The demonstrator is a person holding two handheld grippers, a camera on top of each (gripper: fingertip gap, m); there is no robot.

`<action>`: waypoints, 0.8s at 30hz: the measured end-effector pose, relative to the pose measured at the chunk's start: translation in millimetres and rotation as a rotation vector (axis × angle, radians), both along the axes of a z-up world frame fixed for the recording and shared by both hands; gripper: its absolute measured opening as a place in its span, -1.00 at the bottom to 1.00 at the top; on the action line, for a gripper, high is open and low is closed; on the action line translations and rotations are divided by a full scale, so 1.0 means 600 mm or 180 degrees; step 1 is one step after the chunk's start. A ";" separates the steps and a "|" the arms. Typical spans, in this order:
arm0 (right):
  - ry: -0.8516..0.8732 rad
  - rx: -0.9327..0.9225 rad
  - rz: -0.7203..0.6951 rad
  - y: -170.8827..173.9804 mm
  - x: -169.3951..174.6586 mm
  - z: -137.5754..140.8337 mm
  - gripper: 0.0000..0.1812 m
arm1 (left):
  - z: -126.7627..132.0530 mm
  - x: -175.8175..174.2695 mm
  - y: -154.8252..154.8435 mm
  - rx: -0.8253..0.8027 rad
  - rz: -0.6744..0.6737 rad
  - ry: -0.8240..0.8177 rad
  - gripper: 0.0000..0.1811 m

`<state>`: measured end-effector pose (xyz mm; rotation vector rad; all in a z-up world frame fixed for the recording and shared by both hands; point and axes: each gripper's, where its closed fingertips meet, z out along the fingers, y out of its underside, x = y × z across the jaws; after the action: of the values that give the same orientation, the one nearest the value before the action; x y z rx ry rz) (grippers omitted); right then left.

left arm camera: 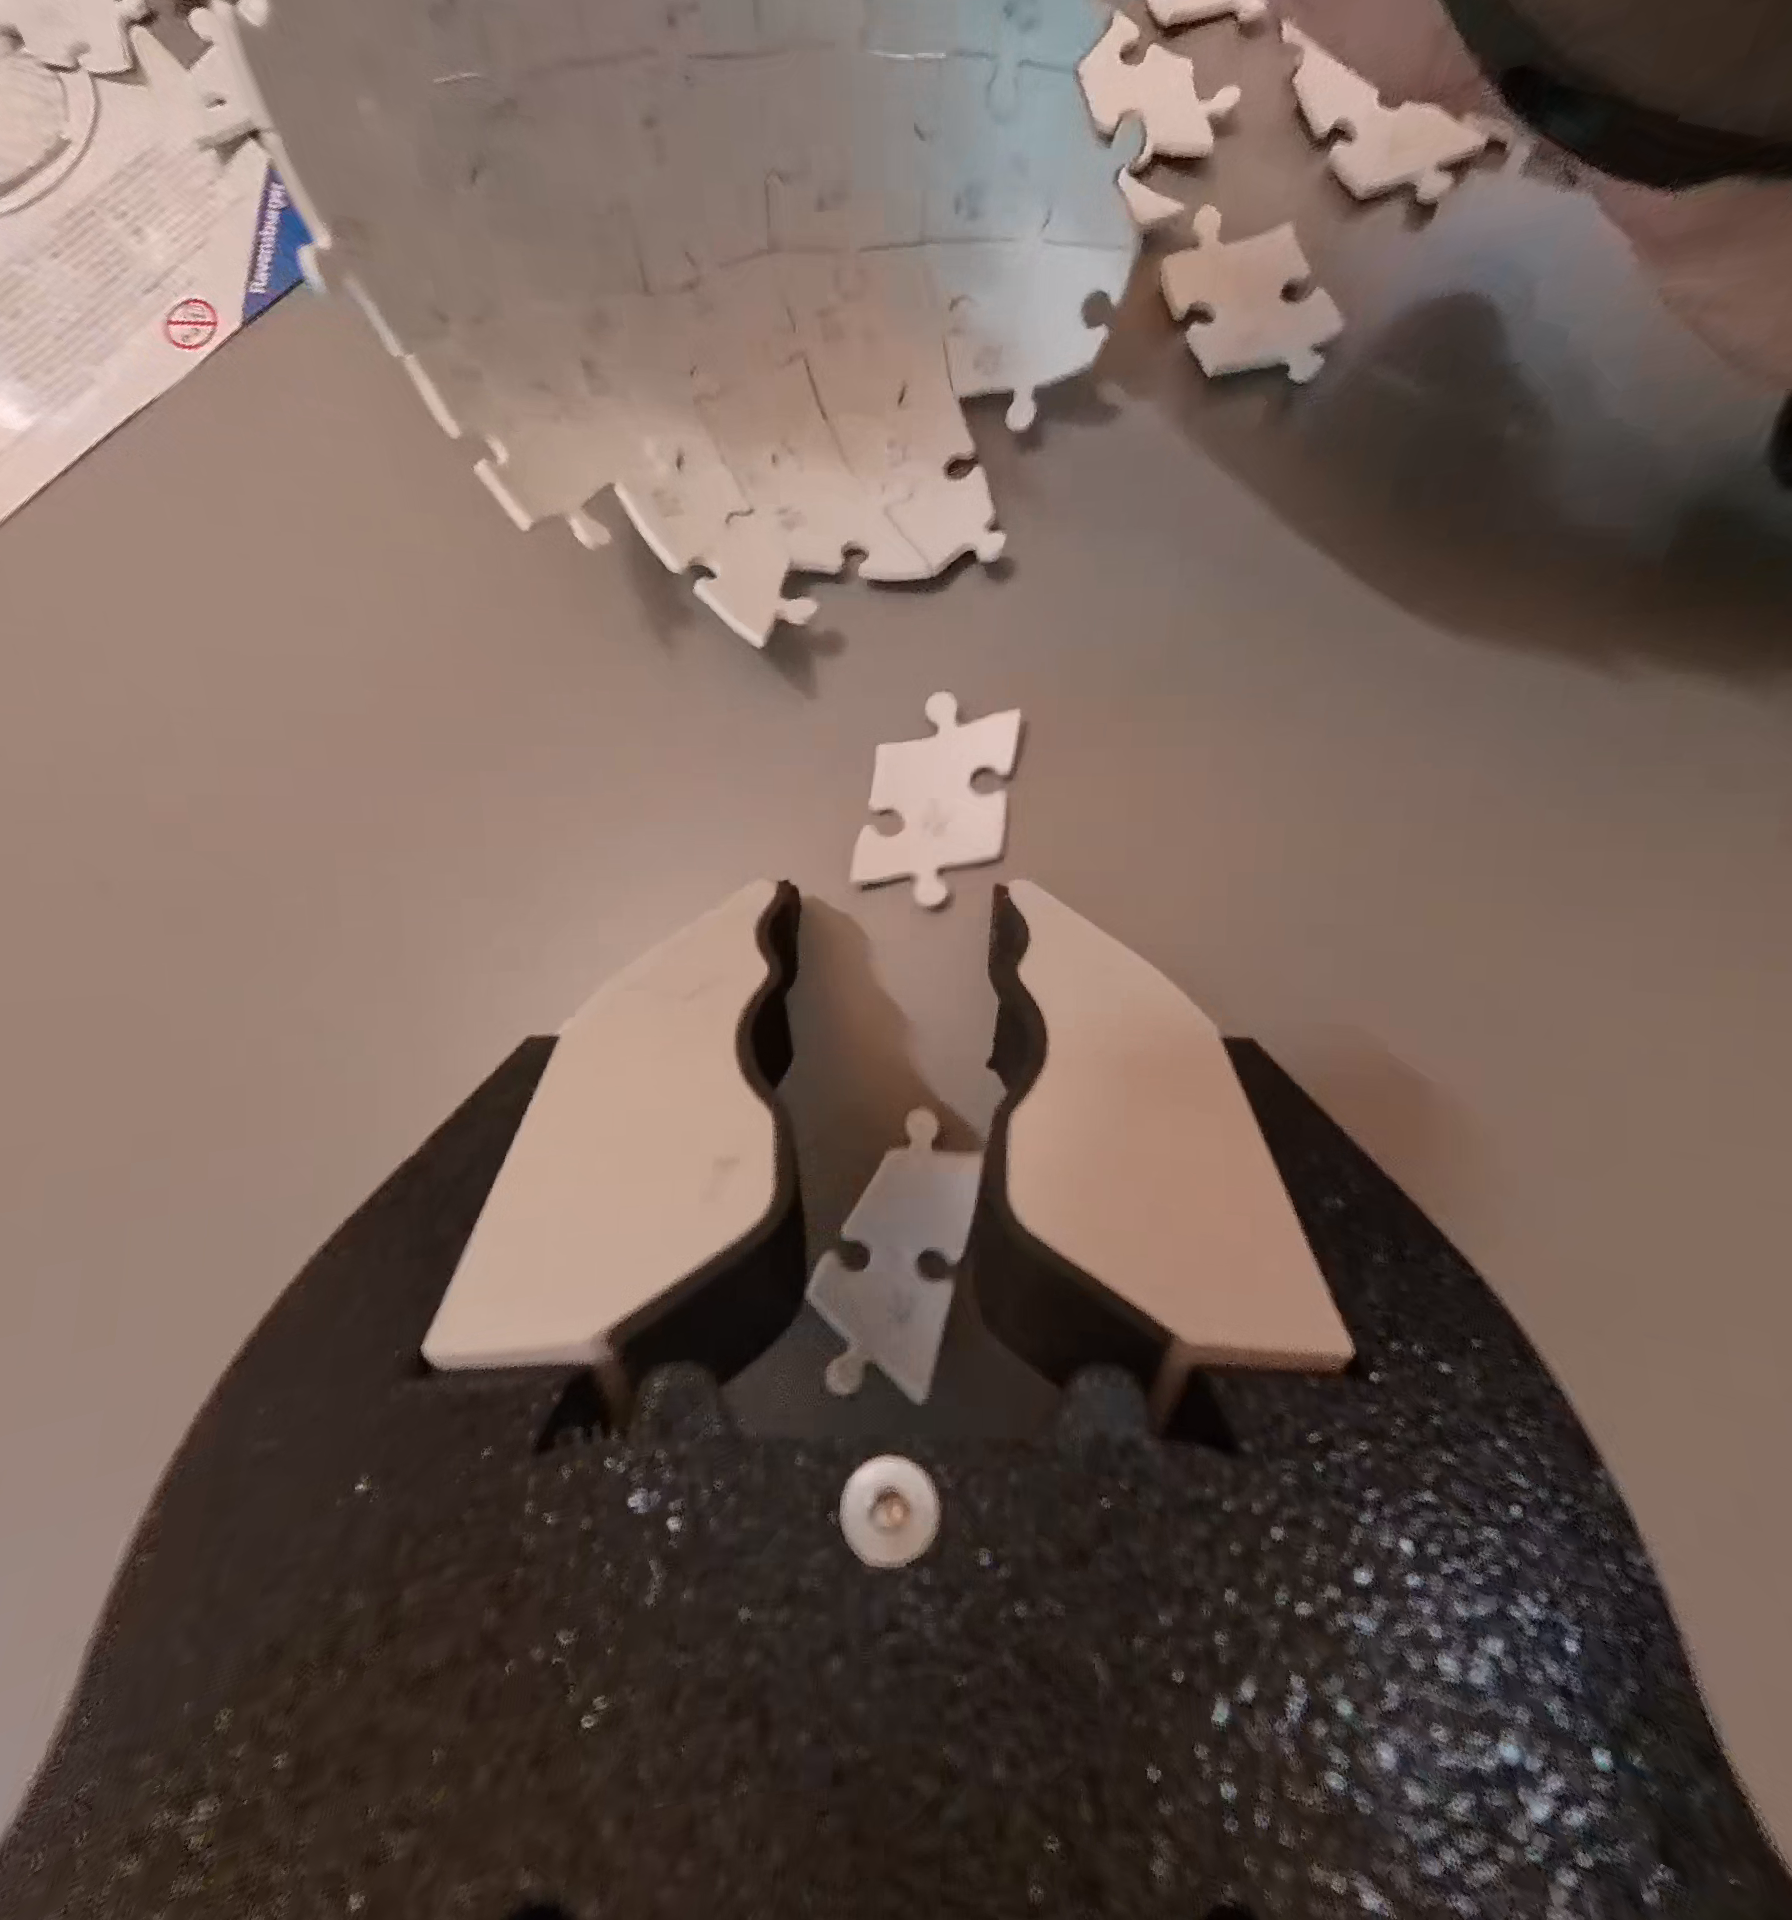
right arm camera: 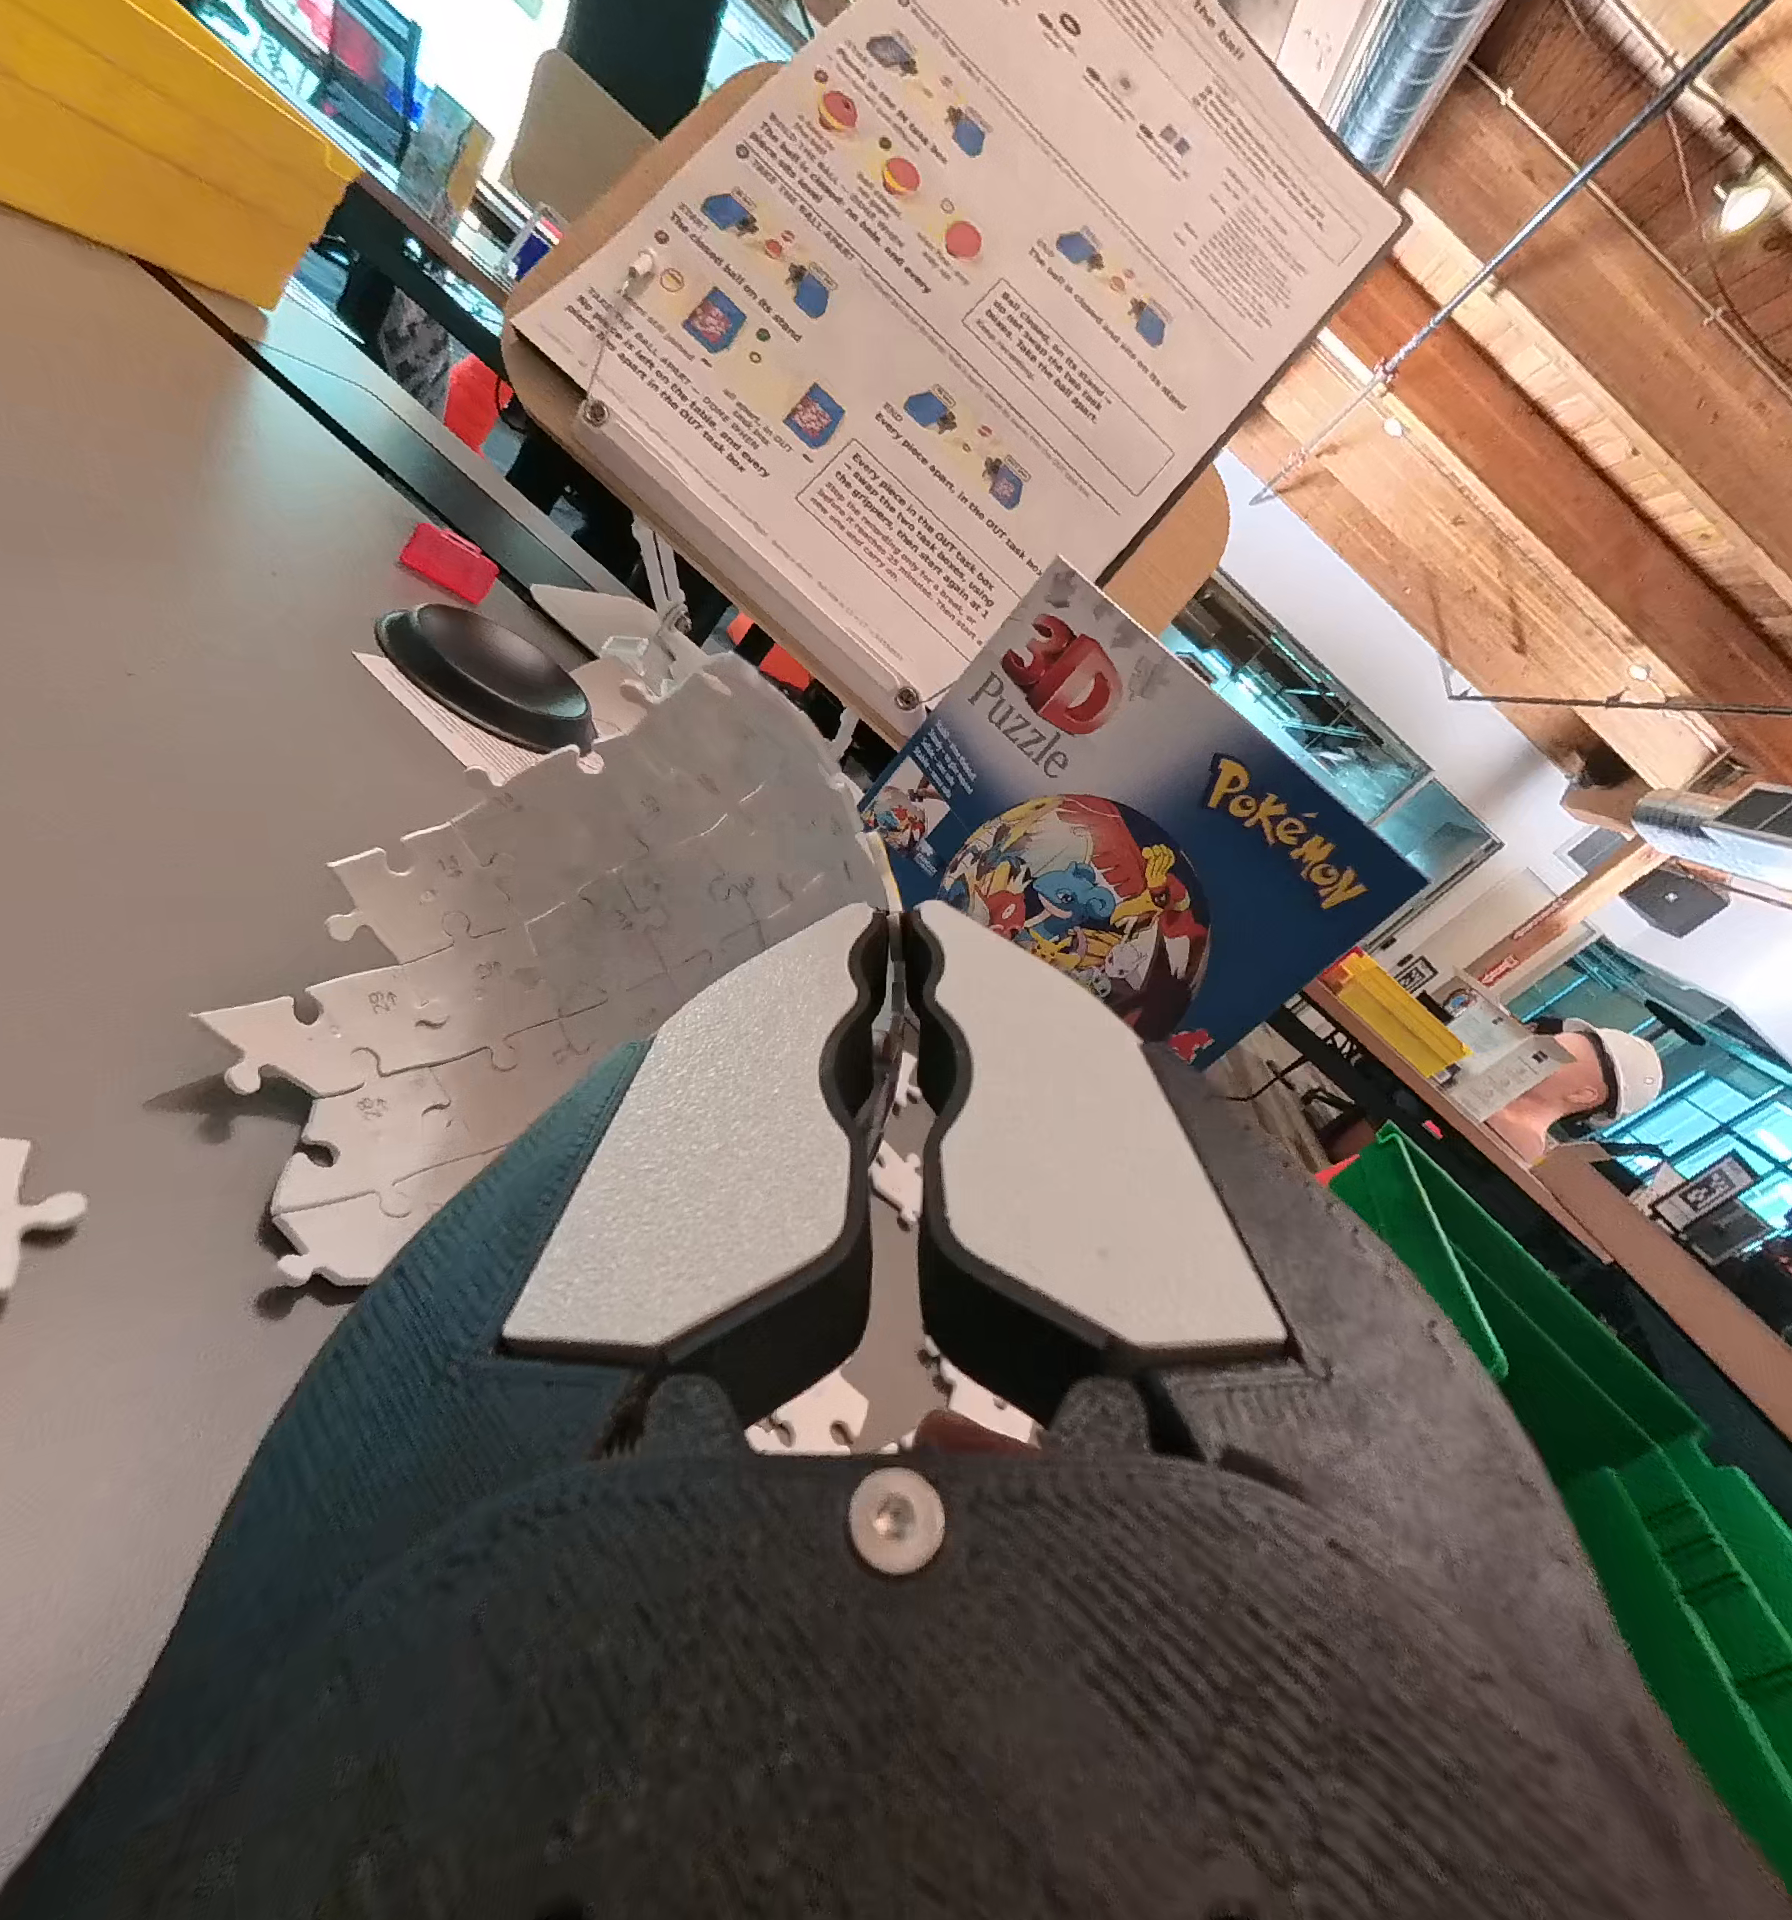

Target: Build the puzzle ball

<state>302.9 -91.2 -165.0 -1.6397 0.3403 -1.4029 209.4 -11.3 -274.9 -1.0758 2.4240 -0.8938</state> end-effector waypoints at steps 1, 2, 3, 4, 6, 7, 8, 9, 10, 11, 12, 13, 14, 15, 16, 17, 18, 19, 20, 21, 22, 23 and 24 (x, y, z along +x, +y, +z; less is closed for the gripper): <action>-0.0024 -0.0021 -0.0010 0.000 -0.001 0.001 -0.97 | 0.001 0.001 0.008 0.0061 0.0010 -0.0033 -0.61; -0.0052 -0.0030 -0.0007 0.000 -0.003 0.002 -0.97 | 0.004 0.003 0.015 0.0079 0.0088 -0.0058 -0.60; -0.0084 -0.0028 -0.0005 0.001 -0.005 0.004 -0.97 | 0.007 0.003 0.016 0.0027 0.0196 -0.0046 -0.58; -0.0115 -0.0036 -0.0012 0.001 -0.006 0.006 -0.97 | 0.012 0.001 0.011 -0.0082 0.0288 -0.0003 -0.54; -0.0182 -0.0080 -0.0014 0.002 -0.010 0.008 -0.97 | 0.023 -0.006 -0.008 -0.0256 0.0362 0.0029 -0.52; -0.0208 -0.0096 0.0005 0.004 -0.012 0.008 -0.97 | 0.029 -0.007 -0.014 -0.0263 0.0368 -0.0041 -0.52; -0.0226 -0.0106 0.0027 0.006 -0.013 0.008 -0.97 | 0.034 -0.006 -0.017 -0.0217 0.0356 -0.0141 -0.53; -0.0238 -0.0114 0.0029 0.007 -0.015 0.009 -0.97 | 0.035 -0.004 -0.017 -0.0130 0.0345 -0.0230 -0.55; -0.0250 -0.0123 0.0030 0.008 -0.016 0.009 -0.97 | 0.033 0.000 -0.013 -0.0027 0.0342 -0.0285 -0.57; -0.0252 -0.0126 0.0025 0.008 -0.017 0.009 -0.97 | 0.028 0.002 -0.010 0.0051 0.0327 -0.0288 -0.58; -0.0253 -0.0124 0.0011 0.008 -0.018 0.008 -0.97 | 0.023 0.003 -0.010 0.0076 0.0306 -0.0250 -0.60; -0.0260 -0.0121 0.0004 0.007 -0.020 0.008 -0.97 | 0.017 0.001 -0.010 0.0062 0.0291 -0.0193 -0.61; -0.0265 -0.0117 -0.0001 0.007 -0.021 0.009 -0.97 | 0.013 0.000 -0.010 0.0034 0.0292 -0.0153 -0.63; -0.0270 -0.0110 -0.0005 0.007 -0.023 0.008 -0.97 | 0.009 0.000 -0.009 0.0022 0.0292 -0.0130 -0.65; -0.0264 -0.0100 -0.0008 0.007 -0.024 0.008 -0.97 | 0.003 0.000 -0.007 0.0043 0.0291 -0.0100 -0.66; -0.0254 -0.0086 -0.0007 0.006 -0.026 0.007 -0.97 | 0.001 0.001 -0.005 0.0039 0.0297 -0.0094 -0.66; -0.0242 -0.0078 -0.0012 0.006 -0.028 0.006 -0.97 | 0.000 0.004 -0.003 0.0029 0.0304 -0.0087 -0.68; -0.0240 -0.0073 -0.0022 0.005 -0.030 0.005 -0.97 | 0.000 0.006 -0.001 0.0019 0.0300 -0.0077 -0.68; -0.0248 -0.0074 -0.0034 0.003 -0.032 0.005 -0.97 | -0.001 0.009 0.001 0.0009 0.0295 -0.0068 -0.68; -0.0251 -0.0073 -0.0041 0.003 -0.035 0.006 -0.97 | -0.001 0.012 0.005 0.0007 0.0308 -0.0064 -0.68; -0.0236 -0.0068 -0.0054 0.002 -0.038 0.004 -0.97 | -0.001 0.017 0.010 0.0011 0.0339 -0.0071 -0.68; -0.0225 -0.0052 -0.0066 0.000 -0.040 0.003 -0.97 | 0.000 0.024 0.017 0.0016 0.0388 -0.0096 -0.68; -0.0218 -0.0036 -0.0071 -0.001 -0.043 0.003 -0.97 | 0.000 0.030 0.022 -0.0004 0.0435 -0.0107 -0.69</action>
<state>277.0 -92.0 -163.3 -1.5972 0.3125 -1.4765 227.2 1.8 -275.1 -1.2008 2.2917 -0.8613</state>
